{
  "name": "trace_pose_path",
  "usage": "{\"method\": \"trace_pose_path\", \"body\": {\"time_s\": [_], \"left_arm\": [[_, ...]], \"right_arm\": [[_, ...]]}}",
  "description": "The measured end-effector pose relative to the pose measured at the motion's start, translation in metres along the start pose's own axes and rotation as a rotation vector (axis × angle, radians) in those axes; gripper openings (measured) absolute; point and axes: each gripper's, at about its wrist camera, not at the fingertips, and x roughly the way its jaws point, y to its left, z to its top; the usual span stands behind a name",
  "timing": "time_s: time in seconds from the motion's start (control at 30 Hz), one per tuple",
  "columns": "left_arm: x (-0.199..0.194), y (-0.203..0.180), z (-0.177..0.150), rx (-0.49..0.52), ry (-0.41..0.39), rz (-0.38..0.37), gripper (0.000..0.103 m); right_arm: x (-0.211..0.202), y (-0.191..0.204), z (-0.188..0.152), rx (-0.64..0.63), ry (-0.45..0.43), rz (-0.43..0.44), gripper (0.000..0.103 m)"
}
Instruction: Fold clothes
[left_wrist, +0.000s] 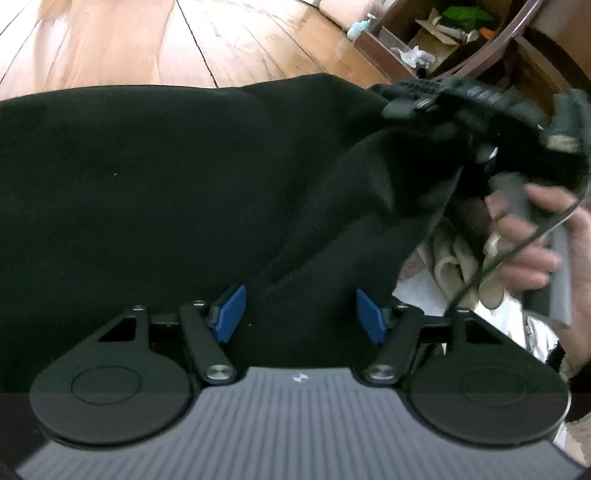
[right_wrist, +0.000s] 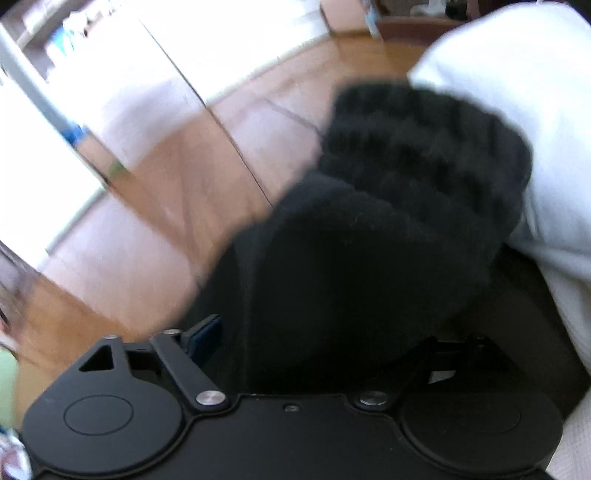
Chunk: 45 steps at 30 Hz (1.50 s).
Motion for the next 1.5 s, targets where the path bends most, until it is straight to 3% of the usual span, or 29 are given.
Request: {"method": "trace_pose_path", "body": {"time_s": [0.03, 0.07, 0.13, 0.2, 0.3, 0.37, 0.4, 0.5, 0.57, 0.6, 0.67, 0.73, 0.87, 0.93, 0.97, 1.03, 1.13, 1.2, 1.27, 1.4, 1.5], "left_arm": [[0.000, 0.001, -0.001, -0.007, -0.003, -0.004, 0.065], [0.000, 0.003, -0.001, -0.016, -0.005, -0.008, 0.065], [0.000, 0.004, -0.001, -0.022, -0.003, -0.013, 0.065], [0.002, 0.002, 0.000, -0.011, 0.002, -0.009, 0.065], [0.003, -0.003, 0.001, 0.023, 0.008, 0.007, 0.065], [0.006, -0.007, 0.006, 0.046, 0.009, 0.010, 0.065], [0.004, -0.006, 0.010, 0.047, 0.000, -0.005, 0.065], [-0.004, -0.002, 0.024, 0.012, -0.052, -0.087, 0.065], [-0.007, 0.001, 0.033, -0.018, -0.087, -0.138, 0.065], [-0.008, 0.002, 0.037, -0.030, -0.095, -0.153, 0.066], [0.001, 0.005, 0.036, -0.030, -0.050, -0.106, 0.065], [0.013, 0.009, 0.030, -0.029, 0.005, -0.052, 0.065], [0.017, 0.018, 0.021, -0.079, 0.016, -0.066, 0.066], [0.016, 0.020, 0.021, -0.103, 0.020, -0.077, 0.066], [0.016, 0.019, 0.020, -0.107, 0.020, -0.077, 0.066], [0.016, 0.015, 0.017, -0.089, 0.020, -0.071, 0.066], [0.017, 0.001, 0.010, 0.020, 0.025, -0.029, 0.066], [0.018, -0.008, 0.009, 0.094, 0.040, 0.010, 0.066], [0.020, -0.014, 0.008, 0.123, 0.043, 0.028, 0.066], [0.015, 0.004, 0.012, -0.025, 0.029, -0.032, 0.069], [-0.007, 0.020, 0.021, -0.145, -0.003, -0.108, 0.069]], "right_arm": [[-0.013, 0.007, 0.002, -0.025, -0.052, 0.051, 0.047], [-0.029, 0.018, 0.004, -0.098, -0.101, 0.069, 0.034], [-0.054, 0.024, 0.004, -0.156, -0.181, 0.002, 0.015], [-0.058, 0.011, 0.002, -0.099, -0.170, -0.094, 0.015], [-0.055, -0.017, -0.005, -0.012, -0.077, -0.219, 0.017], [-0.056, -0.022, -0.002, -0.009, -0.050, -0.267, 0.037], [-0.061, -0.028, -0.001, -0.030, -0.054, -0.281, 0.042], [-0.079, -0.020, 0.004, -0.103, -0.080, -0.273, 0.056], [-0.085, -0.009, 0.012, -0.136, -0.116, -0.257, 0.074], [-0.082, -0.002, 0.012, -0.135, -0.126, -0.241, 0.077], [-0.069, -0.003, 0.017, -0.122, -0.130, -0.226, 0.087], [-0.046, -0.002, 0.020, -0.123, -0.104, -0.252, 0.089], [0.015, 0.010, 0.023, -0.225, -0.017, -0.443, 0.091], [0.030, 0.024, 0.018, -0.302, -0.036, -0.523, 0.086], [0.028, 0.029, 0.017, -0.312, -0.056, -0.525, 0.058], [0.009, 0.039, 0.022, -0.323, -0.115, -0.452, 0.038], [-0.028, 0.055, 0.023, -0.411, -0.229, -0.377, 0.036], [-0.031, 0.060, 0.018, -0.501, -0.250, -0.375, 0.036], [-0.030, 0.055, 0.018, -0.494, -0.238, -0.356, 0.036], [-0.040, 0.049, 0.016, -0.411, -0.227, -0.339, 0.036], [-0.042, 0.058, 0.012, -0.463, -0.245, -0.314, 0.037]]}}
